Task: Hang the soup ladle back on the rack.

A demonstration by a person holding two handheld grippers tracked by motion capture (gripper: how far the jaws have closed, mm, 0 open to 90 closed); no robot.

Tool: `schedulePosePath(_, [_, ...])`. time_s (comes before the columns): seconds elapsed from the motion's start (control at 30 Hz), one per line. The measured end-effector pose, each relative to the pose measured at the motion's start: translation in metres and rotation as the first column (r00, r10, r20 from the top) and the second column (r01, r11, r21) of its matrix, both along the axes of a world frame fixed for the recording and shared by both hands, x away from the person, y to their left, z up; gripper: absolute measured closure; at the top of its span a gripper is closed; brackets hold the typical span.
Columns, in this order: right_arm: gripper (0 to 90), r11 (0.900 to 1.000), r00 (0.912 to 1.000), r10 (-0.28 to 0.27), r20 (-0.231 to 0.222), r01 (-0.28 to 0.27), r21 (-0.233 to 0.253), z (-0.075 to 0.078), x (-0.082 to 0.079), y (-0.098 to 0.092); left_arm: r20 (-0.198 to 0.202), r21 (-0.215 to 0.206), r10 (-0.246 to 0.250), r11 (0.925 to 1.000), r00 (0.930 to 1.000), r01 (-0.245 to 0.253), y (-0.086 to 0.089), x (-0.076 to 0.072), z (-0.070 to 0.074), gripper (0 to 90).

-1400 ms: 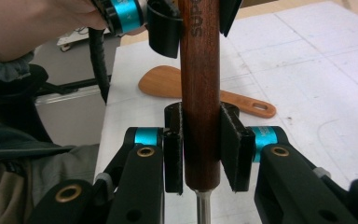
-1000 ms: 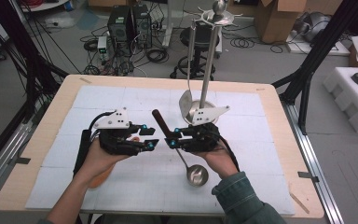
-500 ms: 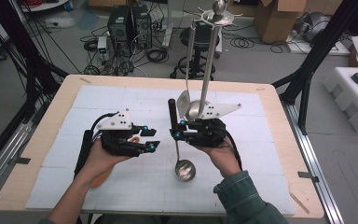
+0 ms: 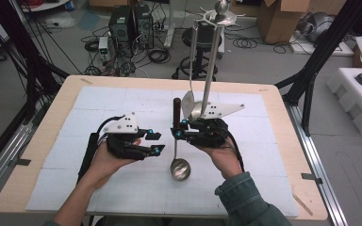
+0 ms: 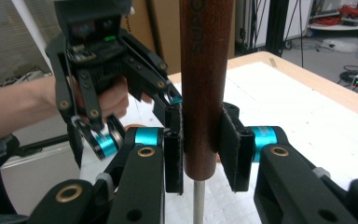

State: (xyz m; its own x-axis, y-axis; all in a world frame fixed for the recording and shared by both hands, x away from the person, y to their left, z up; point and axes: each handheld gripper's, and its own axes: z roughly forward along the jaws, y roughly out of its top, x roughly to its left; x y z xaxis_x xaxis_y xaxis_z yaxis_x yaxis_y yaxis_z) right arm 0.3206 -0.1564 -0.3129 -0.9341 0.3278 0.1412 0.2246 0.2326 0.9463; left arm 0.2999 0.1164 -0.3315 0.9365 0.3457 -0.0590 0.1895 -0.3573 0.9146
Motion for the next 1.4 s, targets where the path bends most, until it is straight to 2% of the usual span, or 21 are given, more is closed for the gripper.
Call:
schedulePosePath(0.27, [73.6,1.0,0.9999,-0.005,0.015,0.005,0.02,0.01,-0.004,0.009,0.006,0.007,-0.002,1.0,1.0,0.002,-0.006,0.0,-0.002,58.1])
schedulePosePath(0.63, [73.6,1.0,0.9999,-0.002,0.01,0.002,0.022,0.009,-0.008,0.02,0.007,0.014,0.013,0.9998,0.9999,-0.013,-0.013,0.002,-0.006,67.3])
schedulePosePath(0.87, [73.4,1.0,0.9999,0.012,0.009,-0.012,0.013,0.008,-0.01,0.025,0.011,0.014,0.018,0.9997,0.9998,-0.018,-0.014,0.001,-0.007,83.1])
schedulePosePath(1.03, [70.8,0.997,0.9975,0.071,0.004,-0.071,0.016,0.008,-0.008,0.023,0.013,0.018,-0.025,0.9995,0.9996,0.025,-0.012,-0.001,-0.006,83.7])
schedulePosePath(1.1, [69.2,0.995,0.995,0.099,0.015,-0.099,0.023,0.01,-0.007,0.022,0.012,0.02,-0.044,0.9989,0.999,0.044,-0.013,-0.001,-0.006,83.7])
schedulePosePath(1.27, [66.3,0.983,0.983,0.183,0.016,-0.183,0.025,0.01,-0.006,0.022,0.015,0.002,-0.109,0.9941,0.9939,0.109,-0.011,-0.003,-0.004,83.7])
schedulePosePath(1.4, [72.7,0.977,0.9767,0.21,0.045,-0.212,0.038,0.012,-0.008,0.023,0.009,0.002,-0.117,0.9931,0.9931,0.117,-0.011,-0.004,-0.005,83.7])
